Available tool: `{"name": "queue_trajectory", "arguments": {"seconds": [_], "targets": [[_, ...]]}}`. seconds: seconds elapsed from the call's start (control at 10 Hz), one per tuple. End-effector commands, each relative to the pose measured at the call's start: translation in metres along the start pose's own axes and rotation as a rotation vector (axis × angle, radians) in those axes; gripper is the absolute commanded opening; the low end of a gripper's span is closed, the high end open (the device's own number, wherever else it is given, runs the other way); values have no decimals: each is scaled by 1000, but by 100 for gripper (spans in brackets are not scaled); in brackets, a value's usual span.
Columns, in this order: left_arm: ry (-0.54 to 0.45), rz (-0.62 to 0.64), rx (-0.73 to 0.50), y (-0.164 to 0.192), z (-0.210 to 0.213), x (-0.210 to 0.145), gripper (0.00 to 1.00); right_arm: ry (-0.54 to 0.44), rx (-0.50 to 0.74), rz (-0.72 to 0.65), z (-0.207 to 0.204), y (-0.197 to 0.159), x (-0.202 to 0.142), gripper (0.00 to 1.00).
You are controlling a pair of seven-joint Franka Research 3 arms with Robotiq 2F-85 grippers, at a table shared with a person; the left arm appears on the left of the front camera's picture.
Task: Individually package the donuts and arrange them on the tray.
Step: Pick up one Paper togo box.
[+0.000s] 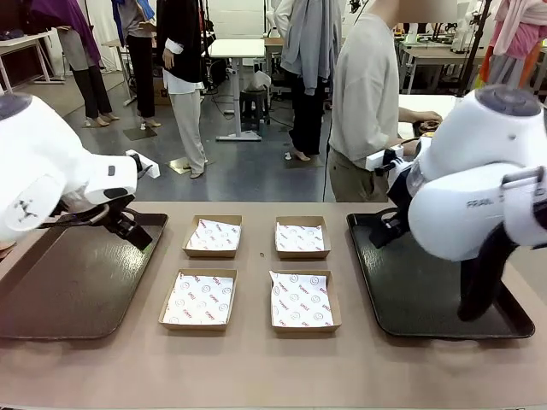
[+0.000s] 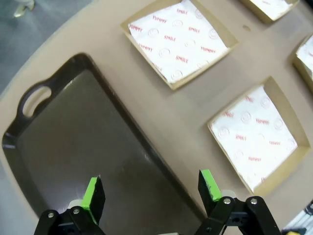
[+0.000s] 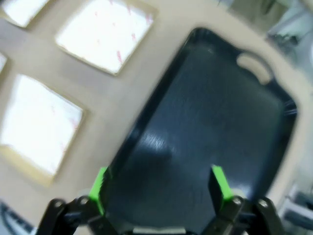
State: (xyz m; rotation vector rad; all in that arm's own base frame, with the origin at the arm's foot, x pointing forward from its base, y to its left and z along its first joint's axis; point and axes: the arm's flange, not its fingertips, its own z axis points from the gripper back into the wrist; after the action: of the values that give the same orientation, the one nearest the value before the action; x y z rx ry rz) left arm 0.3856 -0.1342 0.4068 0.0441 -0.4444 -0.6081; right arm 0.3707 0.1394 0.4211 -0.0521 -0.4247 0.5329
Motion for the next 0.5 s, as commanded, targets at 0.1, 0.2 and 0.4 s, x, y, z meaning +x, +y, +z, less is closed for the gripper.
{"name": "queue_trajectory", "arguments": {"seconds": [0.1,0.2,0.4], "targets": [[69,48,-121,-41,53,-115,100,139,71,-56,49,26,-112,100],[74,68,-153,-44,61,-128,100,185,88,-71,52,30,-127,100],[103,122,-158,-49,66,-148,100,246,104,-111,45,31,-144,100]]}}
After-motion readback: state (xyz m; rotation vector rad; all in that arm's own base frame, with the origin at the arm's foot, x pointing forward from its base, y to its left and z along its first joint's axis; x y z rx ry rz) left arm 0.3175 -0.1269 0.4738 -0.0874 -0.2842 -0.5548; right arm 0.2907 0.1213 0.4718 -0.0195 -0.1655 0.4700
